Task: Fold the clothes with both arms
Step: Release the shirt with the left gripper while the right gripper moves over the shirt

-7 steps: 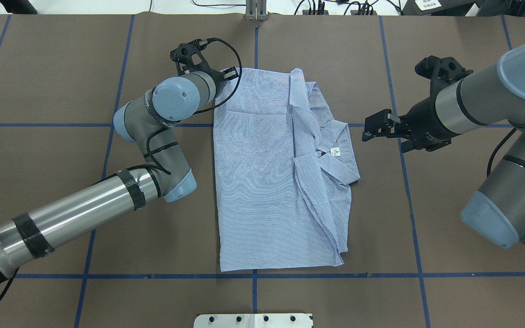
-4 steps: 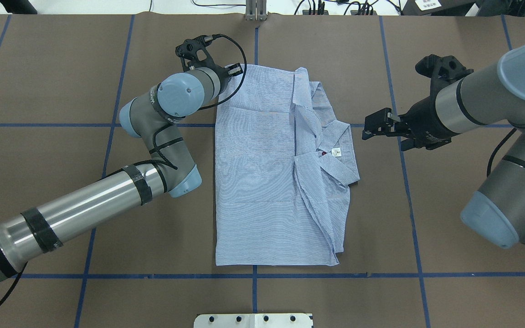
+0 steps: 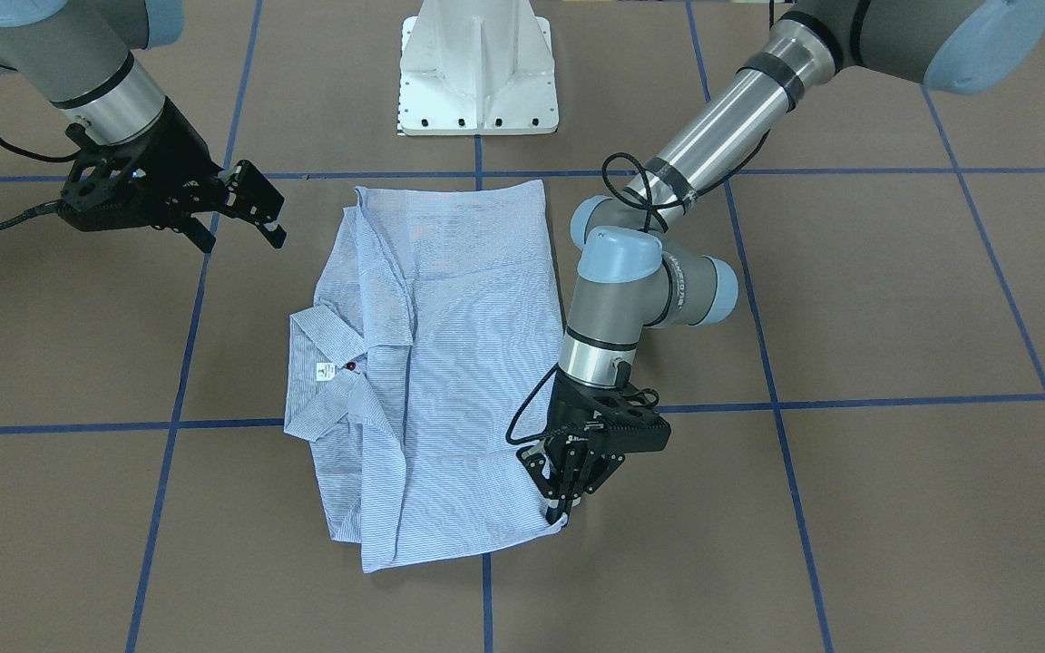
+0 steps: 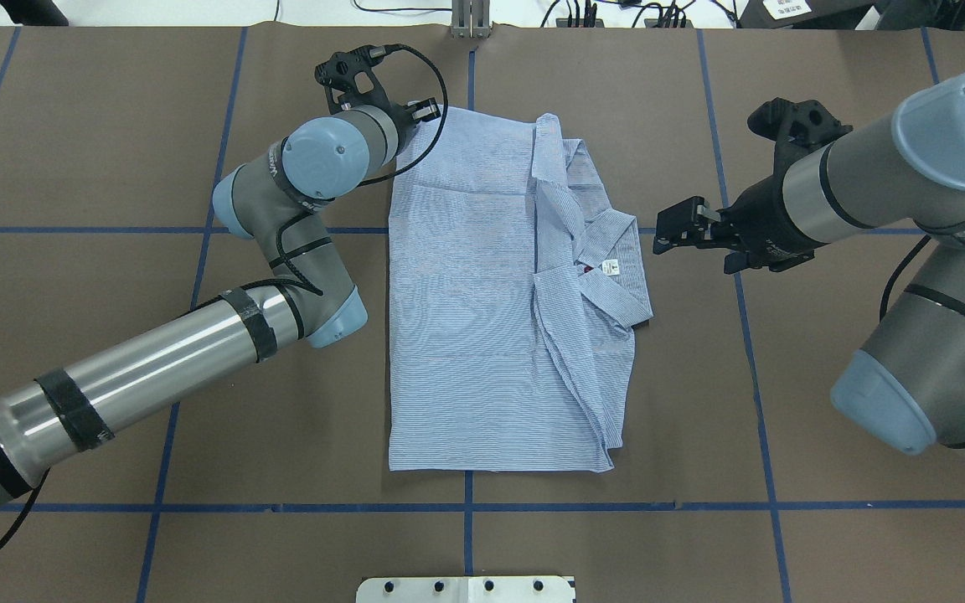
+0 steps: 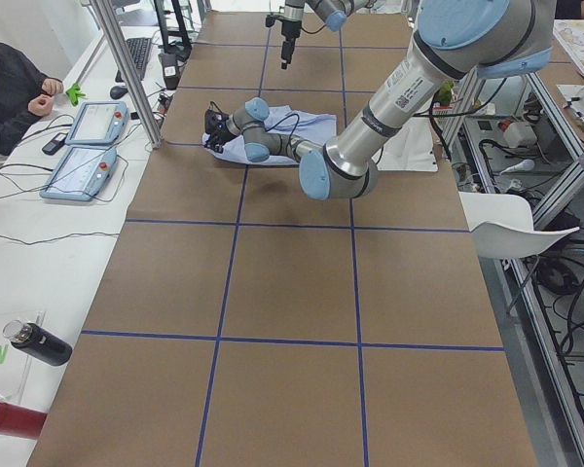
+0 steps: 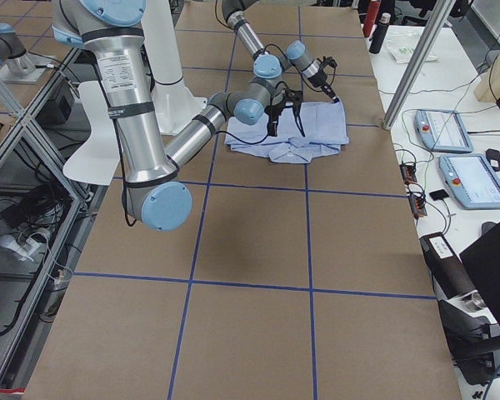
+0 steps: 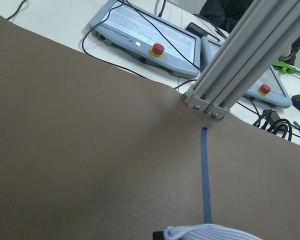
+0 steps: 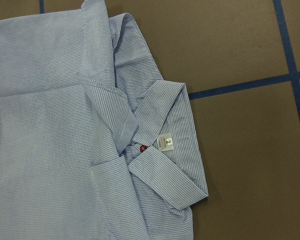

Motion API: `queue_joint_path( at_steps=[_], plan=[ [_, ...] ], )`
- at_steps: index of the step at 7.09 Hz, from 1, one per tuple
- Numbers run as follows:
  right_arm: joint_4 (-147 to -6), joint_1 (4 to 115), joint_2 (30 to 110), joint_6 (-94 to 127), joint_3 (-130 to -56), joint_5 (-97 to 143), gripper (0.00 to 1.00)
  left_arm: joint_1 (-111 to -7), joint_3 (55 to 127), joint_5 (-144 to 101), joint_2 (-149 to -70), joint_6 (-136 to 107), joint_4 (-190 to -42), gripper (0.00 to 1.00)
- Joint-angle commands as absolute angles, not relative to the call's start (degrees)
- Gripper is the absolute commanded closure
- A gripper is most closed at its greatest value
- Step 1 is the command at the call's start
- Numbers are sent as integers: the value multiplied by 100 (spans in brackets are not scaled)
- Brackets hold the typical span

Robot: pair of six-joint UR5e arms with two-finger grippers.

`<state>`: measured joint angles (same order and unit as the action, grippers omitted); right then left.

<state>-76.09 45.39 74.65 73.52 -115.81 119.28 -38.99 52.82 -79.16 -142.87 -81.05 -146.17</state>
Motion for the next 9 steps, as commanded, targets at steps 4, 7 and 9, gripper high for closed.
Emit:
queue_joint_path(
  at_steps=[4,7,9],
  plan=[
    [-7708,3834,6497,6972,-11023,10830,0,-4342,8356,-9491,-12426,-7981,-13541,0],
    [-7708,3333,6180,6040,-10208,9987,0,-4333,10526,-9965,-12050,-7787,-10481,0],
    [-7708,3095,5821,5557,-9610,9599,0,-4307,10564,-10089,-11893,-7805,-10459,0]
  ],
)
